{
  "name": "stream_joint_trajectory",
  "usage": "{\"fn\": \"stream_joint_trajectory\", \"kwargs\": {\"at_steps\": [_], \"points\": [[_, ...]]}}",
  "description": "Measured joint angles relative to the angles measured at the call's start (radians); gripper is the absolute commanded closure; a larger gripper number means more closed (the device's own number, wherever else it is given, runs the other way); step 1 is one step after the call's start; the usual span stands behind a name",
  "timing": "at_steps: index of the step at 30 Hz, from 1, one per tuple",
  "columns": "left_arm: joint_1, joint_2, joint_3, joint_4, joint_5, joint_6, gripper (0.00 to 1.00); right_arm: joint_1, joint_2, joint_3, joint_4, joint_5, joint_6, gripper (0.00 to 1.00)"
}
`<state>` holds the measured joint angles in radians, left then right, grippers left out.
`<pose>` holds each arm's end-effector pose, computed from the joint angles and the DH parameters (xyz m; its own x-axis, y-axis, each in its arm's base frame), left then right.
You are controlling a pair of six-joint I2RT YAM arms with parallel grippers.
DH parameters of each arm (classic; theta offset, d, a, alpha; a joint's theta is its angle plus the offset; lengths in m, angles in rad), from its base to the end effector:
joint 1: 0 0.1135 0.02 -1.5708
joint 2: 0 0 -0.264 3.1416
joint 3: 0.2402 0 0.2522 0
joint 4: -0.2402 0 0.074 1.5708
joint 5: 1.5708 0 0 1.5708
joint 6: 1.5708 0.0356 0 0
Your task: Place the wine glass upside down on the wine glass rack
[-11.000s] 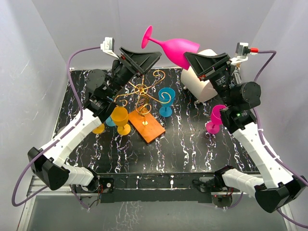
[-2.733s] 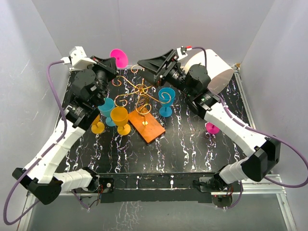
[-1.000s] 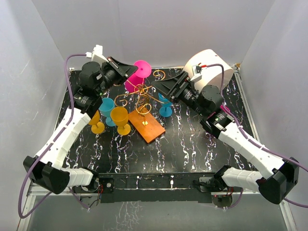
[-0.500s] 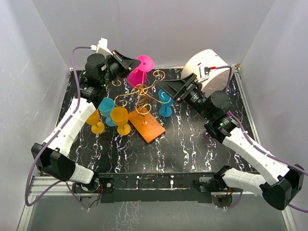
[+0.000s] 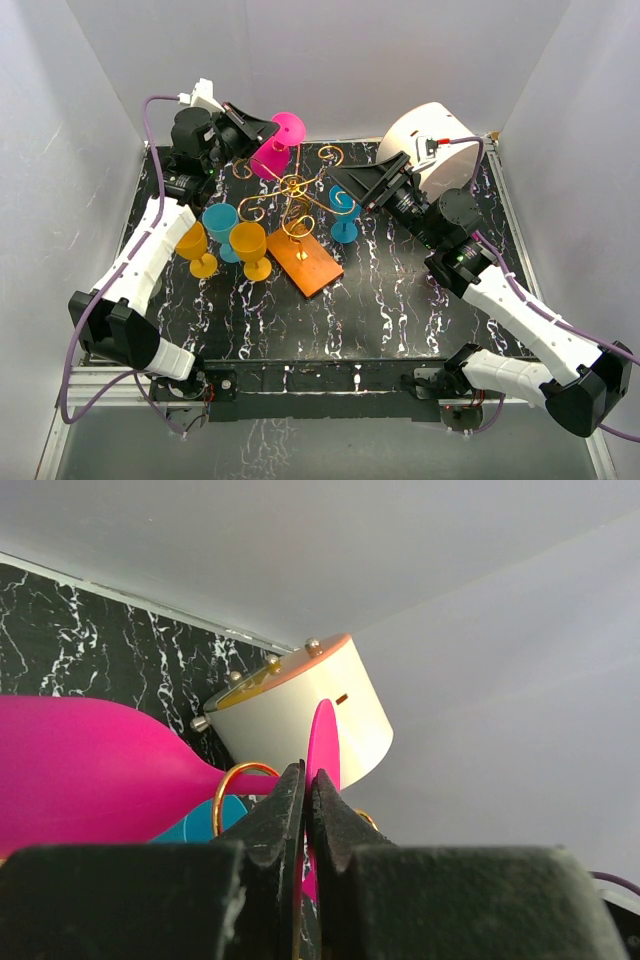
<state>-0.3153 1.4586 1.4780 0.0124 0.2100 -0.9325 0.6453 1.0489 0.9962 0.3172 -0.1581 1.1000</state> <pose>0.3237 -0.1134 0.4440 -0.3847 -0.7007 -0.6009 0.3230 0.5076 -0.7988 0.1896 0.1497 0.4179 -0.5428 0.6930 -0.4745 -0.5106 0.1763 0.8415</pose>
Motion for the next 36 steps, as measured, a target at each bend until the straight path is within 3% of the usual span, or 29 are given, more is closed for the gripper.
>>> {"fn": "stream_joint_trajectory", "kwargs": {"at_steps": [25,36], "points": [[0.055,-0.027,-0.008,-0.108,0.045,0.068,1.00,0.000,-0.003,-0.013,-0.022,0.003,0.000,0.15],[0.062,-0.036,-0.005,-0.162,0.029,0.101,0.91,0.000,-0.027,-0.013,-0.082,0.040,-0.008,0.16]]}}
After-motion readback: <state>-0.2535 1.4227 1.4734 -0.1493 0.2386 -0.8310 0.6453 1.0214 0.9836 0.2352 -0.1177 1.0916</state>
